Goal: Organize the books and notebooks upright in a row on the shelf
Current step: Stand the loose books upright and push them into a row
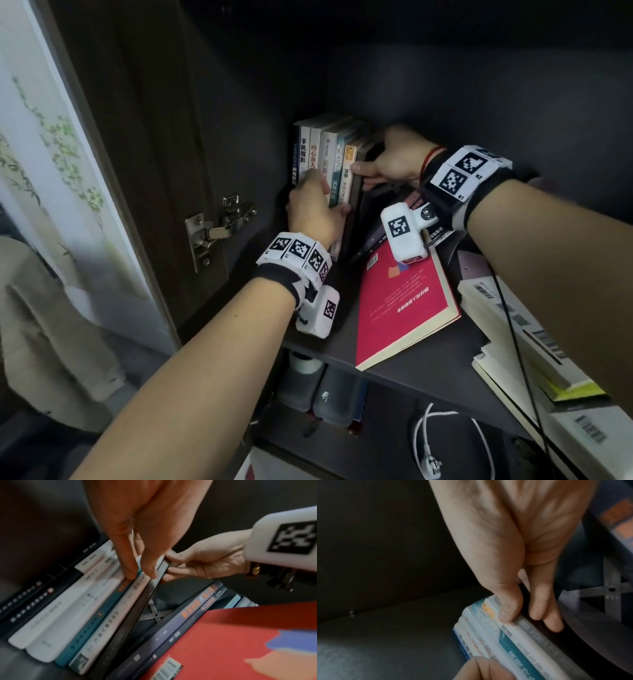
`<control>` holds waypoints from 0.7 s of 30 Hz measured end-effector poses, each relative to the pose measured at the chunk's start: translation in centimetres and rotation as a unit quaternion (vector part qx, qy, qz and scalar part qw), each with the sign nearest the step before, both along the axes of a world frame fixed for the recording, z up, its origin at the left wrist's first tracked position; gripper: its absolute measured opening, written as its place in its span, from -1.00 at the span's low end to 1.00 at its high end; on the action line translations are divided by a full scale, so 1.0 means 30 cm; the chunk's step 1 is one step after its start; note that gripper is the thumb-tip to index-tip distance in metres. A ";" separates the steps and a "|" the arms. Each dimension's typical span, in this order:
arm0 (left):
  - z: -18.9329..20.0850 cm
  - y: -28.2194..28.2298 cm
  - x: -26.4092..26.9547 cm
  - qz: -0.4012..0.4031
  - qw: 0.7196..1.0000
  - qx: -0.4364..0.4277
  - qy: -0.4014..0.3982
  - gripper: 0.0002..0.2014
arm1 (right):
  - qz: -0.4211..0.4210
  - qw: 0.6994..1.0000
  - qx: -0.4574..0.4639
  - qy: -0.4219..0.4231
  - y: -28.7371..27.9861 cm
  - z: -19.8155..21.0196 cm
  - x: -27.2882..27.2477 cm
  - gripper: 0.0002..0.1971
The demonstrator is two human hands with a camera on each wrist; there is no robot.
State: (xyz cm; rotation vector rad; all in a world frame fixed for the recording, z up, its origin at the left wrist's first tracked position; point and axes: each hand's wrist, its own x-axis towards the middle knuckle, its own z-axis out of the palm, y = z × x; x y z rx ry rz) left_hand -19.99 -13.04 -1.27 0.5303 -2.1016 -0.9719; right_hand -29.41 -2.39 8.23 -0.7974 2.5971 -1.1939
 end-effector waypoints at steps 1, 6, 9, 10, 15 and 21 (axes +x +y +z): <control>-0.002 0.001 -0.002 -0.007 1.000 -0.009 -0.005 -0.61 | 0.007 1.000 -0.011 -0.010 -0.005 -0.003 -0.005 -0.55; 0.024 0.001 -0.020 0.009 0.997 -0.059 -0.052 -0.45 | 0.027 0.999 -0.023 0.008 -0.030 -0.028 -0.050 -0.48; 0.027 0.013 -0.012 0.011 0.996 -0.063 -0.064 -0.44 | 0.009 0.999 0.007 0.030 -0.029 -0.031 -0.063 -0.44; 0.030 0.012 -0.006 0.003 0.996 -0.061 -0.069 -0.43 | 0.005 0.999 0.015 0.034 -0.022 -0.031 -0.065 -0.43; 0.038 0.036 0.048 -0.065 0.987 -0.069 -0.129 -0.52 | -0.009 0.975 0.124 0.186 0.069 0.026 -0.004 -0.35; 0.045 0.112 0.053 -0.209 0.962 -0.093 -0.152 -0.70 | 0.003 0.984 0.119 0.133 0.320 0.094 0.156 -0.55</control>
